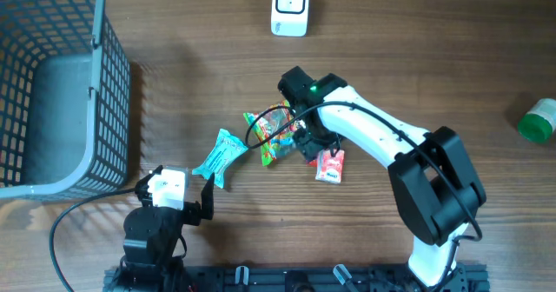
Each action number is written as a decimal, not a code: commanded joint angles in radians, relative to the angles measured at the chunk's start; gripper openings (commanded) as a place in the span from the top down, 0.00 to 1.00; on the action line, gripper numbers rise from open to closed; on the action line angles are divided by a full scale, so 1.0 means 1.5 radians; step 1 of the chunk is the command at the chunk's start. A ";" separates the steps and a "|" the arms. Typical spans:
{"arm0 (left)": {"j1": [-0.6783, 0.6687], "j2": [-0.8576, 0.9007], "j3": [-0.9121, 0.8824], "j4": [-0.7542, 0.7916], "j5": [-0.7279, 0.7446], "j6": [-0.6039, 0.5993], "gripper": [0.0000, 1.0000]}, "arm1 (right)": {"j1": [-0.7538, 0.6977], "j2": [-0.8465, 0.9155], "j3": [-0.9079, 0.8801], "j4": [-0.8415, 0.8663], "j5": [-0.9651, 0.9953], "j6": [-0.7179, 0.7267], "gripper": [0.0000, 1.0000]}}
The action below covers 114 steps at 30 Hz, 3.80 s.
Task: Scan the item barcode
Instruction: 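Reach the right gripper to the red wipes pack and grasp it, then lift the wipes pack with the right gripper and hold it at the scanner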
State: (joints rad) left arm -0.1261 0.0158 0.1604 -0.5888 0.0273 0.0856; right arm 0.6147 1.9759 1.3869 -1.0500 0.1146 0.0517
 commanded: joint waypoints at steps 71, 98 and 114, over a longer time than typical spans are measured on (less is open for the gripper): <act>-0.004 0.000 -0.005 0.001 -0.002 0.010 0.00 | -0.060 -0.010 0.145 -0.249 -0.339 0.568 0.96; -0.004 0.000 -0.005 0.001 -0.002 0.010 0.00 | -0.126 -0.010 0.152 0.002 -0.615 0.609 0.96; -0.004 0.000 -0.005 0.001 -0.002 0.010 0.00 | -0.132 0.077 0.152 0.727 -0.068 0.629 0.95</act>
State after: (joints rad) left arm -0.1261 0.0189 0.1604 -0.5892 0.0277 0.0856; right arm 0.4259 2.0018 1.6073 -0.0891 -0.1589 1.0584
